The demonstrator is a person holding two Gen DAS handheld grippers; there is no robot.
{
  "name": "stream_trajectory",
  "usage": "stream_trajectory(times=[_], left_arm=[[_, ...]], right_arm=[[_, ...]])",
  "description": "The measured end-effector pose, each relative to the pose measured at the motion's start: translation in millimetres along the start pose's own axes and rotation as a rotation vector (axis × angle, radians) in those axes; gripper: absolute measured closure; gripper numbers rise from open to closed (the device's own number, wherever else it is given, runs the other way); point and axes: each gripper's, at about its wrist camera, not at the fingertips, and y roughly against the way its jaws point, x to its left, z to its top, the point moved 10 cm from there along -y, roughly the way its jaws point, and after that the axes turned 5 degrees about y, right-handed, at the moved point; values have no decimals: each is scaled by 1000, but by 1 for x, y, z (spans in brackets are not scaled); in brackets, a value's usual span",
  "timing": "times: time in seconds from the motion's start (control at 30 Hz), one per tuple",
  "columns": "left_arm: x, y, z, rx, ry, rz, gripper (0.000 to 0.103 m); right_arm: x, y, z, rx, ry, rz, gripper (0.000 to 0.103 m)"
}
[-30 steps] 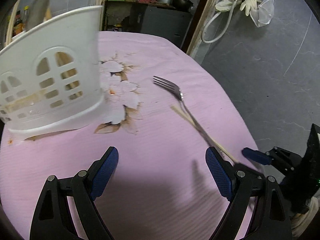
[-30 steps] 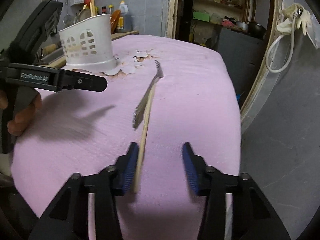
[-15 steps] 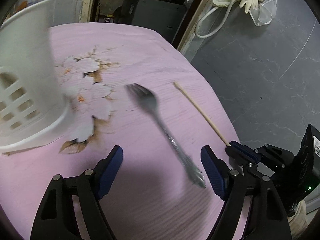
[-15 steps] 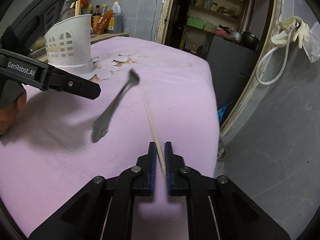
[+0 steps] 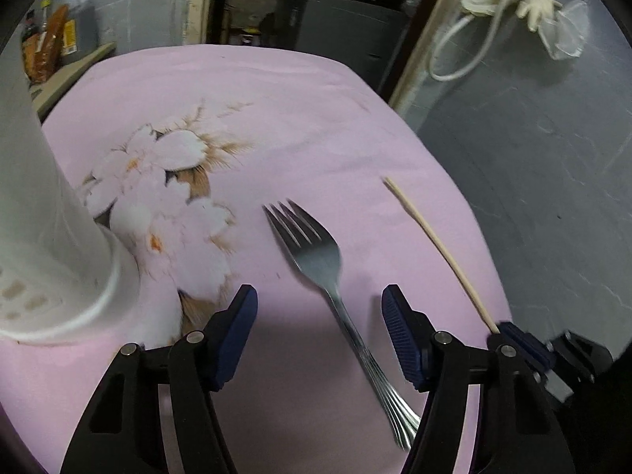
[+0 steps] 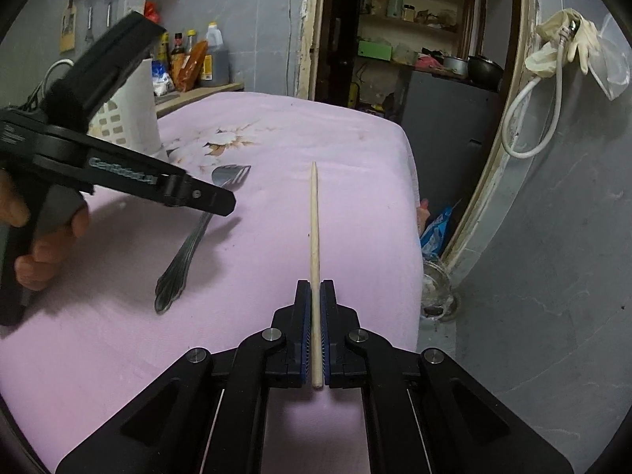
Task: Organize utensils
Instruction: 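Close the right tool on the wooden chopstick while the left tool grasps the steel fork, then lift the fork with the left tool while the right tool lifts the chopstick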
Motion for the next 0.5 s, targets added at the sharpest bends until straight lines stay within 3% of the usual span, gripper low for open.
stream_trajectory(times=[0.13,0.23,0.33,0.5], left_arm=[[2,-6,5,1,-37,66,70],[0,-4,2,12,-33,35,83],[-1,-4,-2,18,-39,23,93],[2,0,-6,42,-29,2,96]], right_arm=[[-2,-6,3,-2,-31,20,102],[-2,-7,4,-6,-45,26,102],[0,-6,3,-5,-52,28,102],[2,-2,0,13,-55,29,102]])
